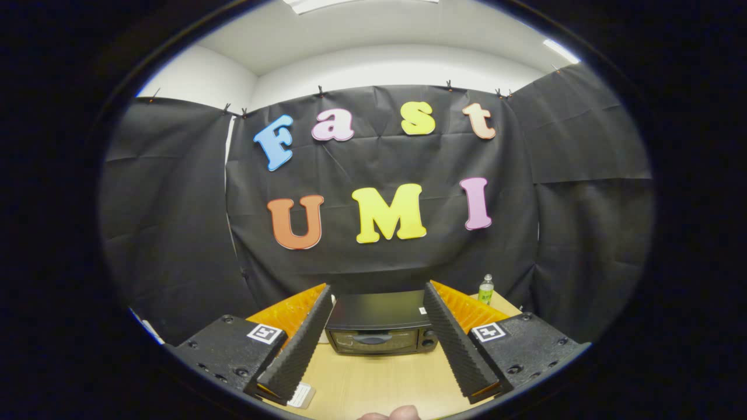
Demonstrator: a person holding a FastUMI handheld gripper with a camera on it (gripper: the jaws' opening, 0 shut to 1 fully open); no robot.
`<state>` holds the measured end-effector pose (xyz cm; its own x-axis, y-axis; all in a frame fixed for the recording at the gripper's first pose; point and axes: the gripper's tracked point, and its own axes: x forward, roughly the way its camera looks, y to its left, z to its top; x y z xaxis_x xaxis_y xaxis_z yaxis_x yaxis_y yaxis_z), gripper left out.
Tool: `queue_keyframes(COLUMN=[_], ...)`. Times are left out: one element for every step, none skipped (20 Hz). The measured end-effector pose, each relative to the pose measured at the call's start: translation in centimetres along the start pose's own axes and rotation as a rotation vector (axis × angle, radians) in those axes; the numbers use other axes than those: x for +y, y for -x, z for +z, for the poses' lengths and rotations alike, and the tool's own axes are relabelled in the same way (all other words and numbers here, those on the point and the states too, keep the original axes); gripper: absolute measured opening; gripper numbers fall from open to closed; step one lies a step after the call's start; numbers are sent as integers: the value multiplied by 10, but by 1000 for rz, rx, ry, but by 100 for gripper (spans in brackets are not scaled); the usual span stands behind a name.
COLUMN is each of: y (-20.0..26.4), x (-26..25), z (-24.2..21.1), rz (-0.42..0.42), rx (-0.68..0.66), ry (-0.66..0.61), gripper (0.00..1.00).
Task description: Open the toaster oven, put the food inside, and close the toaster oven door.
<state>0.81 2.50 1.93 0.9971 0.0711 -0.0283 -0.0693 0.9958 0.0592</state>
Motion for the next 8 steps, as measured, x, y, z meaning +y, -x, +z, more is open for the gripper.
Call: queue_keyframes(y=[-1,-2,-3,-3,-3,-4,-4,-4], x=[1,2,2,1,1,2,4,5], z=[-1,-1,-1,0,1,2,2,3], rz=[3,5,4,3,3,4,8,11], rx=[3,5,4,0,-2,-5,-6,-7], ry=[-2,-2,-3,-1,1,4,6,7], gripper=[100,100,100,100,100,100,100,100])
